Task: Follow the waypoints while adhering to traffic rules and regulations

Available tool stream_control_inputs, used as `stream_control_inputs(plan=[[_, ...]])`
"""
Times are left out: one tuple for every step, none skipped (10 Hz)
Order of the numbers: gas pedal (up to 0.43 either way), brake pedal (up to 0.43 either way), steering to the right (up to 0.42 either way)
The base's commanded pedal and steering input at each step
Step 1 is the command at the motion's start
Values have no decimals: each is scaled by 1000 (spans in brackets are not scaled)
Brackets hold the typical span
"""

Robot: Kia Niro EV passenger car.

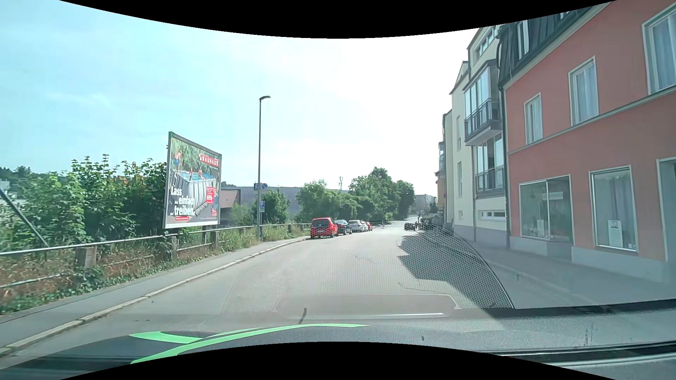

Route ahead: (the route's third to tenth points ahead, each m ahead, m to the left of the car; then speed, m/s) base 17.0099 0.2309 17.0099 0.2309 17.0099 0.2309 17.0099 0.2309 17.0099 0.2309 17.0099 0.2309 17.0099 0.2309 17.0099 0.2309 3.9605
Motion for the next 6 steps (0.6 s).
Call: stream_control_inputs(plan=[[0, 0, -24], [0, 0, -40], [0, 0, -66], [0, 0, -90], [0, 0, -119], [0, 0, -142]])
